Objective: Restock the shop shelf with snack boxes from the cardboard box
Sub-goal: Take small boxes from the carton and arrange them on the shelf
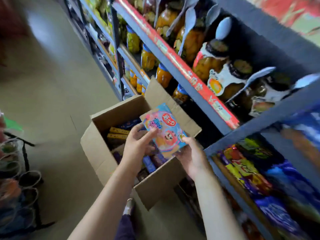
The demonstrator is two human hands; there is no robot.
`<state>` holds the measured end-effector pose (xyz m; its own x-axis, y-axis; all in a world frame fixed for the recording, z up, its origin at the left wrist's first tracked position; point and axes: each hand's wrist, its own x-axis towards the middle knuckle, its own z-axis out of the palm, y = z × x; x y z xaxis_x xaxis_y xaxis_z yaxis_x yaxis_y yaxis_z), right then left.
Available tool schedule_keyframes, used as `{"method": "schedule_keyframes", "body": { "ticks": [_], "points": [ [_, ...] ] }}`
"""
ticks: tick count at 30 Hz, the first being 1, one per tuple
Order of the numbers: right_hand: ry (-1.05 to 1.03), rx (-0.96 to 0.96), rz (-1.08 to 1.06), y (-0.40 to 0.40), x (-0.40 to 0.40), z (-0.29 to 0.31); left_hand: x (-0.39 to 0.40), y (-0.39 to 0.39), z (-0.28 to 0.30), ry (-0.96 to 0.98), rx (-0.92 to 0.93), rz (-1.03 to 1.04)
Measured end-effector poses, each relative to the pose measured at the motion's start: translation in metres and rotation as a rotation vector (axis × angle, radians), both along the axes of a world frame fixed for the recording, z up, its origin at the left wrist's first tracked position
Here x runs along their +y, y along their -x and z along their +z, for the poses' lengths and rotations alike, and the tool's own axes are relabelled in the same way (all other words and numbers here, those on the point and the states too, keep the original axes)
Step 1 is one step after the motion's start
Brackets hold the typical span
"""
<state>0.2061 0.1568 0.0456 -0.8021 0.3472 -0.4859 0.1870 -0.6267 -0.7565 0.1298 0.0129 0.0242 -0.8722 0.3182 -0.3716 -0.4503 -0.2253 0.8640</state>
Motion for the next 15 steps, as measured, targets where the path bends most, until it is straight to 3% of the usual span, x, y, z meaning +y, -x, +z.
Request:
{"method": "schedule_keyframes", "body": {
  "ticks": [9, 15],
  "points": [
    [-0.706, 0.328, -0.233, -0.162, 0.061, 0.195, 0.091, -0.128, 0.192, -0.458, 0.398, -0.184],
    [-1.077, 0.424, -0.499, -0.234, 0.083, 0.295, 0.135, -0.179, 0.282, -0.570, 0.707, -0.245]
  ]
}}
